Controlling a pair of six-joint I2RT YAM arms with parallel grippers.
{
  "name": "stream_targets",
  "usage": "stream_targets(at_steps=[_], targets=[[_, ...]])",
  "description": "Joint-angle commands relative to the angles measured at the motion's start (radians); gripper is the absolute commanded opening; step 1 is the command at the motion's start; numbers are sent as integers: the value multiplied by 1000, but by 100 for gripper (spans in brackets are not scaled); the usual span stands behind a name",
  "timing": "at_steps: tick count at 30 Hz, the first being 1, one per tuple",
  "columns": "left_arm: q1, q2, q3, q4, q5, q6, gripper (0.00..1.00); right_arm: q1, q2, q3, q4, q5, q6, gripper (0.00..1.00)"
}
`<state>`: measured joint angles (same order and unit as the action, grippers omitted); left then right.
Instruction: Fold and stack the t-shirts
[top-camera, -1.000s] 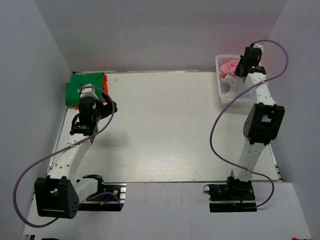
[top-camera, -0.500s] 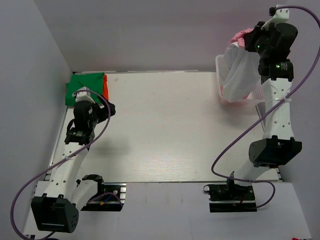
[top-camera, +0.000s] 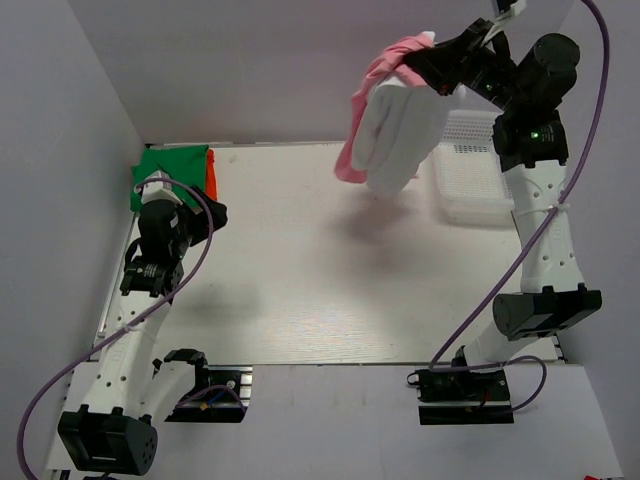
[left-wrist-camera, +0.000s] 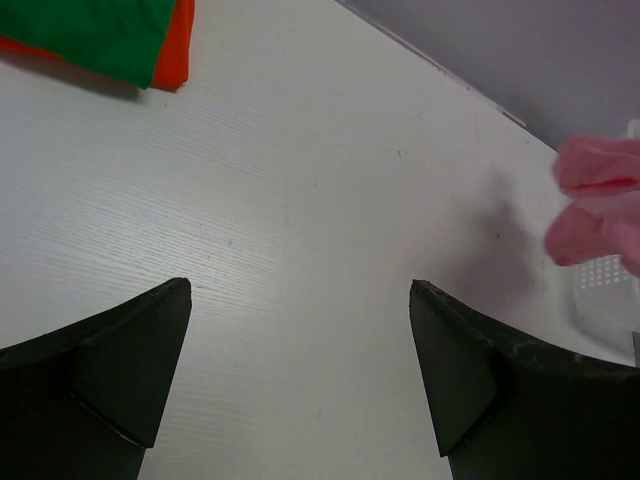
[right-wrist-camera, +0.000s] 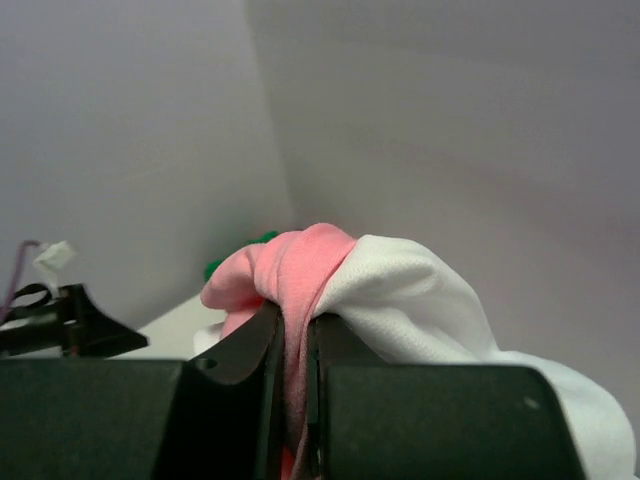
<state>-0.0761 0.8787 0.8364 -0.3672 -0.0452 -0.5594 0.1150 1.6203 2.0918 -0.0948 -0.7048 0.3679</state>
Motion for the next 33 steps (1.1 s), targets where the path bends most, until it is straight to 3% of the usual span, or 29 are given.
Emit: stream_targets(at_steps=[1,7,13,16,18,19,20,28,33], targets=[[-5,-17,53,-79,-27,-30,100,49,-69,-43,182,-81,59,0],[-5,-26,75,-150,-41,-97,100,191,-117,-319,152,43,-112,0],[-5,-26,18,-150,-7,-119,100,349,-142,-822,234,315,-121,0],[-5,-3,-11,-136,16,-119,100,406,-85,-895,212,398,-87,0],[-5,22,-20,-112,42,-119,100,445,-45,-943,182,439,-93,24],[-5,22,-20,-111,42,-119,100,452,-24,-947,141,450,-93,46],[-5,35,-20,-102,66,-119,100,462,-17,-954,130,453,-99,90],[-5,55,-82,-10,146,-89,100,505,-226,-1108,262,619,-141,90],[-5,25,-111,45,208,-60,100,505,-333,-1112,156,746,-213,90]])
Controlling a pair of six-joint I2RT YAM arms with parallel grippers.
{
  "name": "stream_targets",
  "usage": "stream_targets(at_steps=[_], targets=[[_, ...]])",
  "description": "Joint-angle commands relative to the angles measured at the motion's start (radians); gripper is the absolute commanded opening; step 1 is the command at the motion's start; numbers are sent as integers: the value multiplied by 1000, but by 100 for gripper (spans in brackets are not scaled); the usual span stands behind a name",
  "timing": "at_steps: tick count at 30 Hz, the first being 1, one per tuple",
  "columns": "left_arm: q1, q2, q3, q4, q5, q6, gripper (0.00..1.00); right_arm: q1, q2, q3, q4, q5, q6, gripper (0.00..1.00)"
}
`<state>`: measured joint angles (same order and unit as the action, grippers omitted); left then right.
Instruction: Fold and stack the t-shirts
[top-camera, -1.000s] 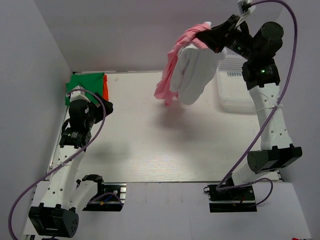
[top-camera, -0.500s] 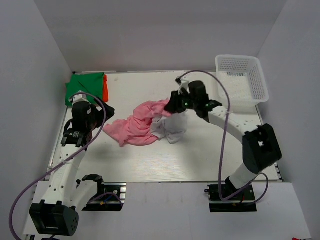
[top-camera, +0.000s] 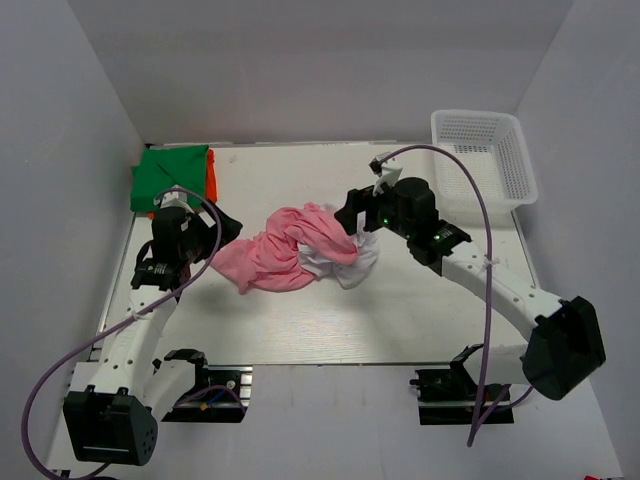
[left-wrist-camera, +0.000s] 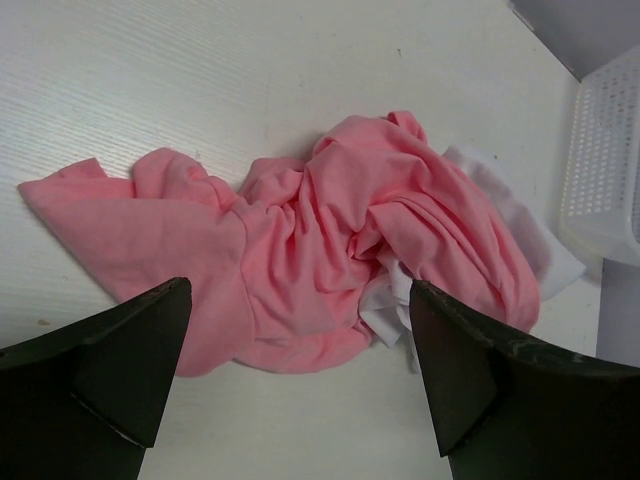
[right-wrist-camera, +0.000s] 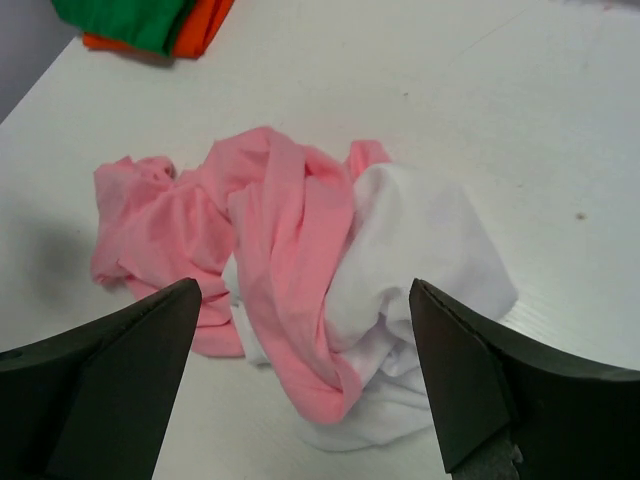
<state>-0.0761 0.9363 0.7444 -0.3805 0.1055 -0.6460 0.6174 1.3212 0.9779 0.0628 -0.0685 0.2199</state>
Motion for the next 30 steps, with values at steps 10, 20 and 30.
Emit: stream_targets(at_steps=[10,20,30], targets=[[-5,-56,-40,80,95,26,100,1,-97,-25,-44,125,-131,90],[-5,-47,-40,58,89,36,100,11,-60,15,-61,79,-136,90],[-5,-14,-22,-47,-70,-46,100,162,309,377,-256,-1,-298,90]])
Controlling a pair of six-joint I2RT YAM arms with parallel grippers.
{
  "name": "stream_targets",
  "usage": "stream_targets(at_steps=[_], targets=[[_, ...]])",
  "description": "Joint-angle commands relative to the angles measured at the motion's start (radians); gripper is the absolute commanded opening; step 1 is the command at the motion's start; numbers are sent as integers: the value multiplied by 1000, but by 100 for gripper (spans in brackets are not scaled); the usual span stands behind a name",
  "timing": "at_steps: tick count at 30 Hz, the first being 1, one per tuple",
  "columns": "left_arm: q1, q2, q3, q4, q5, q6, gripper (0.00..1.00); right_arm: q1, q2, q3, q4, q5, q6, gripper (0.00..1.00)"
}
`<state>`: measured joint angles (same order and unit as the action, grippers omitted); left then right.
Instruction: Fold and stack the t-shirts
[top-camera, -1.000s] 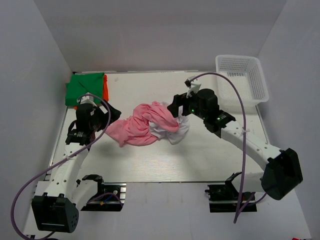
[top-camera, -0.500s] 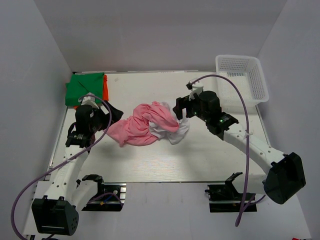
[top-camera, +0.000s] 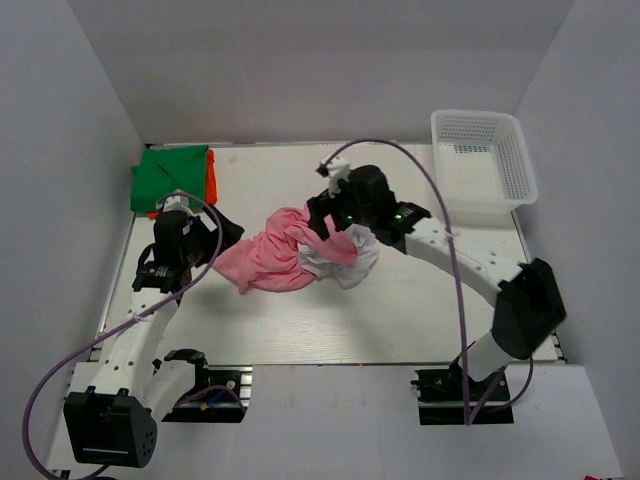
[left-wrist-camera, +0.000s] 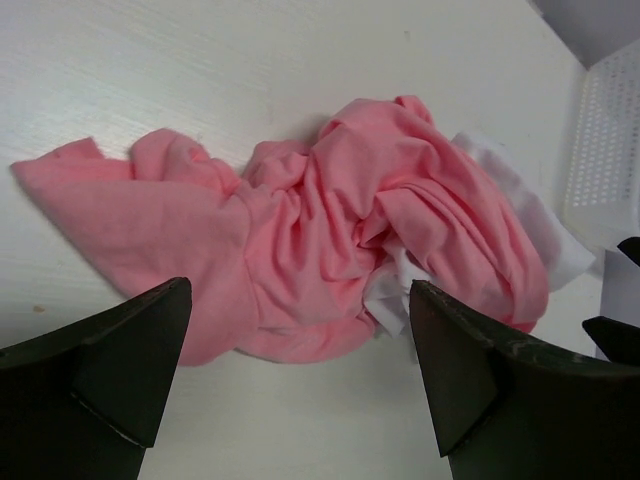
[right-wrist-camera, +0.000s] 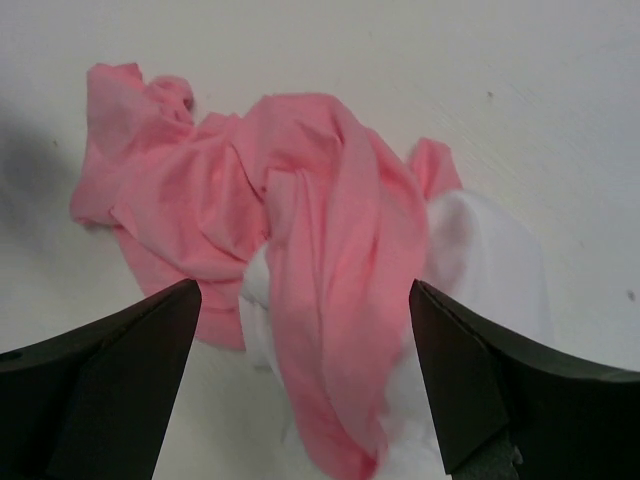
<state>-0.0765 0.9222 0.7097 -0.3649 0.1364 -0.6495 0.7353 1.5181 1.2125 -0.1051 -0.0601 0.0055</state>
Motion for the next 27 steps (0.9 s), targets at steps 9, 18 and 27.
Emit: stream_targets(at_steps=[9,18,27], targets=[[-5,0,4,-198,-268,-150,100,113,569,646,-297,94,-220,90],[4,-23,-18,-189,-277,-159,100,156,804,772,-354,-129,-240,90],[4,-22,-18,-207,-297,-188,100,187,836,677,-308,-80,-185,54]])
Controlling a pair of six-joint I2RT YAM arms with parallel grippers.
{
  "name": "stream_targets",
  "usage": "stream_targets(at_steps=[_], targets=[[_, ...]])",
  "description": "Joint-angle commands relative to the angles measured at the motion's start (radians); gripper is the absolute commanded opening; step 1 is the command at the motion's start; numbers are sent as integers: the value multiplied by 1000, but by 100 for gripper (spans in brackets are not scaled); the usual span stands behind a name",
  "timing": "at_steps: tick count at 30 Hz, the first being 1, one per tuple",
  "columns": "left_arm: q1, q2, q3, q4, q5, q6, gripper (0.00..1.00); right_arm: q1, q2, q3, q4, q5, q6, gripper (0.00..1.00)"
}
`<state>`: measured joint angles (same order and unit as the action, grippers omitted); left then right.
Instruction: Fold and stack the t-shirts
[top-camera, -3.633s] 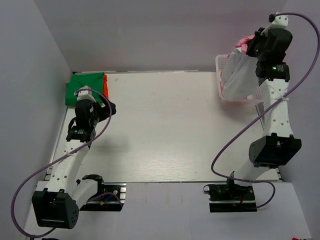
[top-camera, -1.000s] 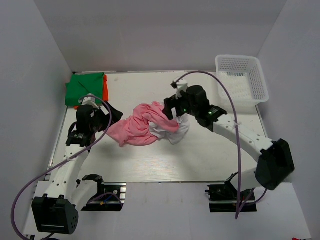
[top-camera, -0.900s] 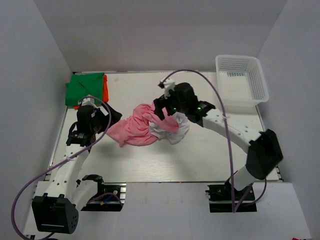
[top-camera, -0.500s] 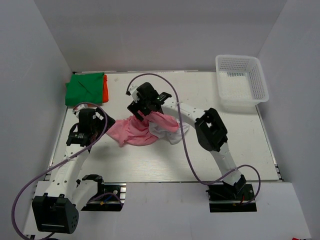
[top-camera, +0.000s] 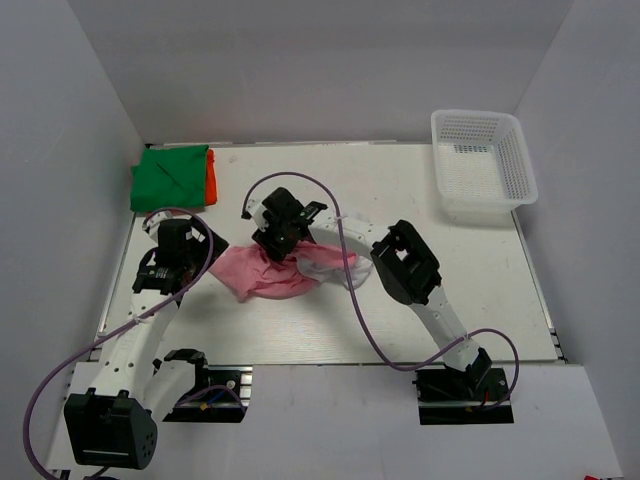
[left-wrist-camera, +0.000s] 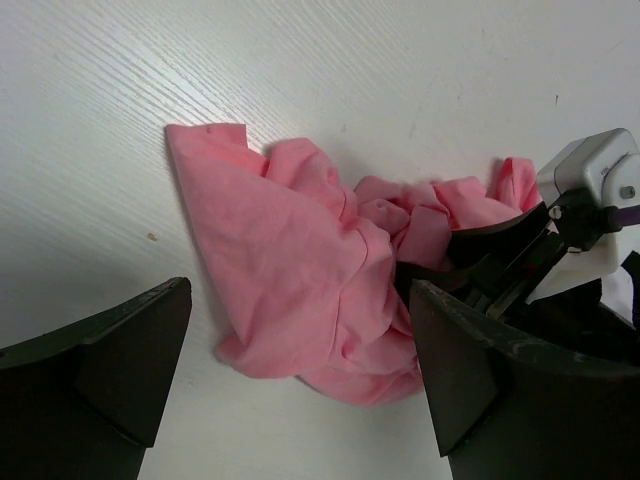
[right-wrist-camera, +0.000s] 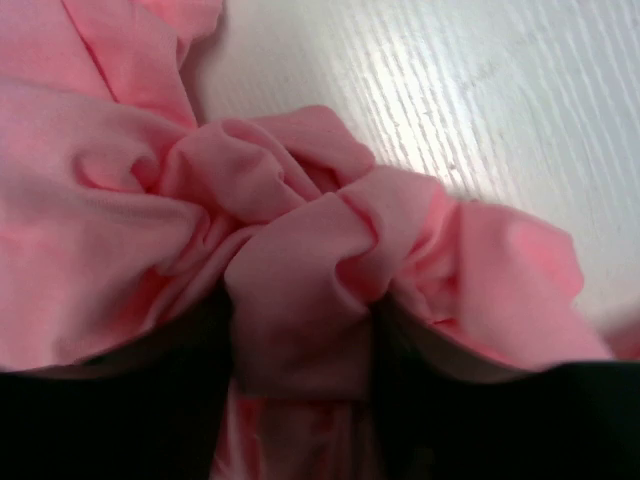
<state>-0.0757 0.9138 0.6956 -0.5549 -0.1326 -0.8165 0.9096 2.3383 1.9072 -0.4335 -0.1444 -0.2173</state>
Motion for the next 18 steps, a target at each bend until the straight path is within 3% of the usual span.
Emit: stream_targets(at_steps=[1,3,4,5,12,18], targets=[[4,-26,-4,-17,-38,-21,100,14,21,-17,30,20,42,44],[4,-35,-4,-27,-38,-21,100,15,18,-13,56,45,67,27],[4,-35,5,-27,-38,-21,100,8,15,-14,71,36,78,4],[4,-45,5,-36,-38,-21,100,2,13,-14,75,1,88,0],[4,-78,25,-45,1,-12,100,-6,-299,-166,312,-14,128,0],[4,-107,35,-45,53,-3,100,-29,-568,-281,507,73,196,0]])
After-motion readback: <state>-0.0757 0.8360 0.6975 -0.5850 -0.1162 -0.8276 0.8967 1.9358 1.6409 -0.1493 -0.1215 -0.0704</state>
